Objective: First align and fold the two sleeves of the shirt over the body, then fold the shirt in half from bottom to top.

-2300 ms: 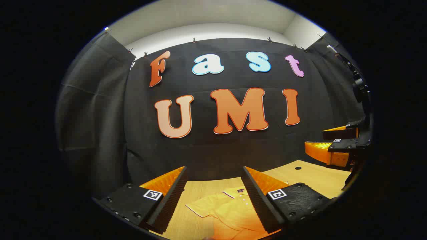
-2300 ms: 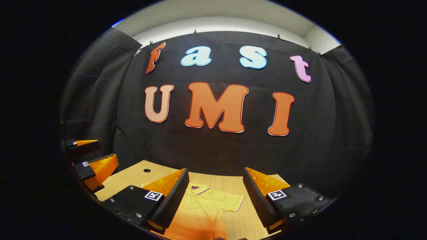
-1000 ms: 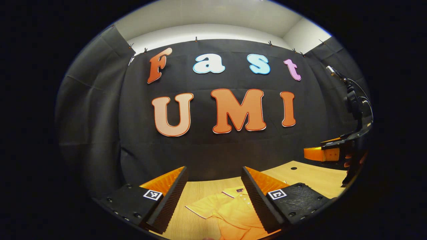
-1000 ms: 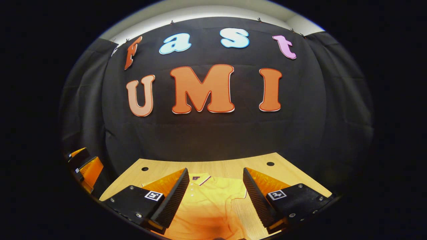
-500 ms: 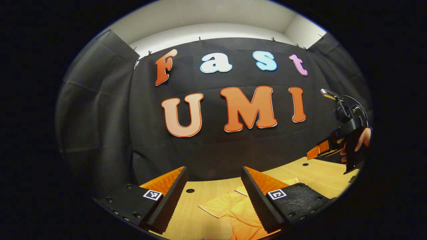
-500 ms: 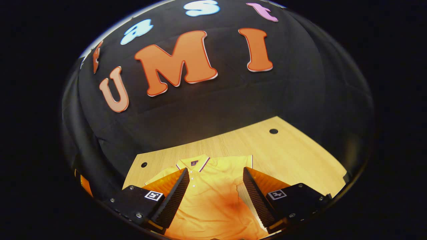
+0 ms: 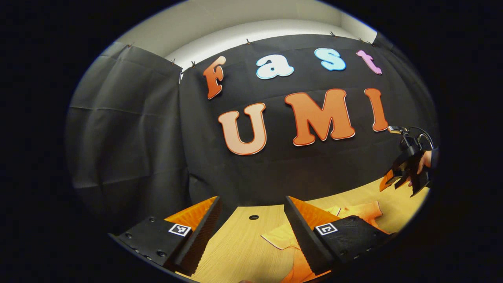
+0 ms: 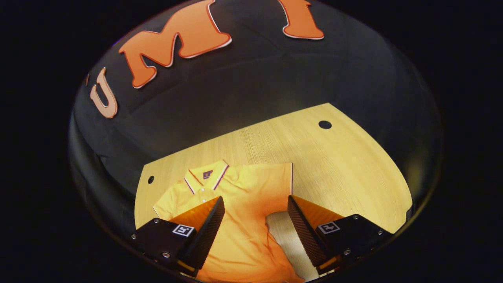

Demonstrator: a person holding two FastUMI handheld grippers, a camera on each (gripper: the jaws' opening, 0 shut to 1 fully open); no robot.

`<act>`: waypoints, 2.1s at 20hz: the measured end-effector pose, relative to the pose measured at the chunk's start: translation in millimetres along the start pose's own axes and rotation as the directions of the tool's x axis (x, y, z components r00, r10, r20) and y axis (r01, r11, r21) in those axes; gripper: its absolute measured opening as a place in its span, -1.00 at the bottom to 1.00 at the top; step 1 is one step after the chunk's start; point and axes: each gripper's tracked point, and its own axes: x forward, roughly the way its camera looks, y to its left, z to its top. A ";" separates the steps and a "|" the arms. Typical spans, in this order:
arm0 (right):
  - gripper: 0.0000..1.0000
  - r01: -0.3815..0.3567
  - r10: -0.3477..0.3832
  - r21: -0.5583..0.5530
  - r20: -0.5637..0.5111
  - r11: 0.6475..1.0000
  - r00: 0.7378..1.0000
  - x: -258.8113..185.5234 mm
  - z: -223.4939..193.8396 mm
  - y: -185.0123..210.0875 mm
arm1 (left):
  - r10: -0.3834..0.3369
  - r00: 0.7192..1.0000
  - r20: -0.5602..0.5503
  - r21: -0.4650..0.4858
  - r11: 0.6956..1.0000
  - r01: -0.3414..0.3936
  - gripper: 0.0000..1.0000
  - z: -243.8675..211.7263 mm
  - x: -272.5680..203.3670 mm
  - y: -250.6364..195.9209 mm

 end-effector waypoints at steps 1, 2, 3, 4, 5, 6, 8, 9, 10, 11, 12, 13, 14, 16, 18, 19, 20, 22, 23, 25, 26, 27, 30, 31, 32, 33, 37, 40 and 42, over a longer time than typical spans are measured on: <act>0.97 0.001 -0.001 0.005 -0.031 1.000 1.000 11.0 -1.1 -3.3 | 0.024 1.000 -0.011 0.004 1.000 -0.024 0.96 -3.3 -3.4 4.3; 0.96 0.001 -0.001 0.010 -0.060 1.000 0.998 20.8 -0.9 -7.4 | 0.046 0.999 -0.024 0.010 0.999 -0.046 0.97 -5.8 -6.7 6.8; 0.96 0.005 -0.004 0.012 -0.091 1.000 0.996 30.9 -2.0 -11.3 | 0.067 0.997 -0.038 0.016 0.998 -0.066 0.97 -10.6 -9.2 8.8; 0.94 0.013 -0.012 0.010 -0.125 1.000 0.992 41.5 -3.6 -16.7 | 0.086 0.995 -0.051 0.025 0.996 -0.085 0.96 -12.5 -11.1 10.5; 0.94 0.024 -0.022 0.007 -0.162 1.000 0.987 52.3 -6.1 -21.6 | 0.102 0.993 -0.065 0.035 0.994 -0.100 0.96 -14.2 -10.5 9.1; 0.93 0.028 -0.029 -0.004 -0.199 1.000 0.980 62.0 -10.0 -26.1 | 0.112 0.990 -0.084 0.048 0.993 -0.108 0.97 -17.2 -10.1 8.0; 0.93 0.024 -0.029 -0.023 -0.267 0.999 0.963 84.6 -18.0 -32.6 | 0.118 0.987 -0.111 0.070 0.991 -0.111 0.97 -23.7 -14.2 3.6; 0.93 0.017 -0.023 -0.025 -0.296 1.000 0.955 94.3 -22.6 -34.6 | 0.122 0.986 -0.116 0.080 0.990 -0.113 0.97 -25.1 -22.5 -3.3; 0.91 0.014 -0.024 -0.032 -0.325 0.999 0.946 104.1 -26.2 -37.5 | 0.121 0.985 -0.126 0.090 0.990 -0.110 0.97 -24.8 -27.2 -9.5; 0.88 0.018 -0.033 -0.045 -0.348 0.999 0.937 112.2 -29.8 -42.3 | 0.105 0.982 -0.159 0.096 0.991 -0.091 0.97 -31.9 -28.5 -17.6; 0.86 0.022 -0.043 -0.062 -0.363 0.998 0.931 120.7 -32.0 -45.6 | 0.094 0.975 -0.201 0.096 0.992 -0.076 0.97 -42.3 -28.6 -22.1; 0.85 0.031 -0.057 -0.074 -0.373 0.997 0.926 128.2 -34.7 -48.4 | 0.092 0.970 -0.225 0.091 0.993 -0.073 0.97 -48.6 -31.3 -24.6; 0.82 0.046 -0.074 -0.082 -0.380 0.996 0.922 135.7 -38.6 -50.6 | 0.097 0.966 -0.239 0.090 0.993 -0.077 0.97 -50.6 -33.6 -25.6; 0.78 0.069 -0.105 -0.104 -0.399 0.992 0.911 144.8 -46.5 -54.5 | 0.118 0.961 -0.250 0.105 0.990 -0.094 0.97 -50.2 -34.0 -24.3; 0.72 0.064 -0.110 -0.130 -0.394 0.990 0.913 153.9 -45.9 -54.4 | 0.130 0.957 -0.259 0.121 0.987 -0.101 0.98 -51.3 -35.4 -24.1; 0.72 0.073 -0.132 -0.157 -0.401 0.985 0.907 156.9 -45.8 -59.5 | 0.125 0.956 -0.266 0.122 0.988 -0.095 0.97 -53.4 -35.5 -26.9; 0.72 0.088 -0.157 -0.184 -0.401 0.979 0.903 160.6 -44.2 -65.9 | 0.117 0.954 -0.276 0.121 0.989 -0.087 0.97 -57.4 -35.3 -31.7; 0.72 0.104 -0.181 -0.207 -0.400 0.973 0.899 167.3 -44.3 -69.1 | 0.118 0.952 -0.282 0.124 0.989 -0.086 0.98 -57.7 -35.1 -31.1; 0.70 0.108 -0.190 -0.212 -0.417 0.971 0.889 167.6 -47.1 -69.0 | 0.118 0.951 -0.286 0.126 0.988 -0.084 0.98 -57.6 -33.5 -31.9; 0.61 0.107 -0.203 -0.247 -0.404 0.963 0.892 169.3 -46.2 -69.2 | 0.104 0.945 -0.311 0.125 0.990 -0.068 0.97 -66.9 -31.5 -37.3; 0.58 0.094 -0.197 -0.261 -0.402 0.961 0.894 169.5 -45.5 -66.8 | 0.084 0.939 -0.334 0.117 0.992 -0.047 0.97 -73.7 -31.6 -42.5; 0.57 0.087 -0.193 -0.270 -0.400 0.959 0.896 169.4 -43.6 -65.2 | 0.070 0.936 -0.346 0.106 0.994 -0.035 0.98 -77.6 -31.2 -45.8; 0.01 0.056 -0.171 -0.286 -0.393 0.956 0.903 170.8 -43.1 -61.5 | 0.065 0.940 -0.334 0.098 0.995 -0.034 0.98 -73.5 -28.9 -46.5; -0.15 0.060 -0.160 -0.263 -0.377 0.963 0.912 169.5 -42.2 -58.9 | 0.065 0.941 -0.333 0.099 0.995 -0.034 0.98 -72.8 -28.8 -46.7; -0.66 0.034 -0.125 -0.251 -0.358 0.967 0.925 170.8 -41.6 -56.0 | 0.063 0.939 -0.339 0.098 0.995 -0.031 0.98 -75.0 -29.5 -48.3; -0.67 0.010 -0.083 -0.216 -0.331 0.976 0.940 173.7 -37.4 -47.7 | 0.059 0.937 -0.345 0.097 0.995 -0.027 0.98 -75.4 -32.1 -49.4; -0.92 -0.054 -0.009 -0.193 -0.312 0.980 0.950 156.1 -34.7 -22.0 | 0.063 0.930 -0.362 0.091 0.995 -0.033 0.97 -81.8 -36.9 -45.1; -0.92 -0.083 0.011 -0.210 -0.321 0.974 0.947 149.3 -34.5 -6.1 | 0.073 0.912 -0.403 0.092 0.995 -0.039 0.99 -94.0 -39.5 -42.7; -0.92 -0.097 0.026 -0.216 -0.308 0.972 0.951 144.3 -26.6 3.0 | 0.075 0.911 -0.405 0.088 0.995 -0.043 0.98 -93.7 -40.4 -41.8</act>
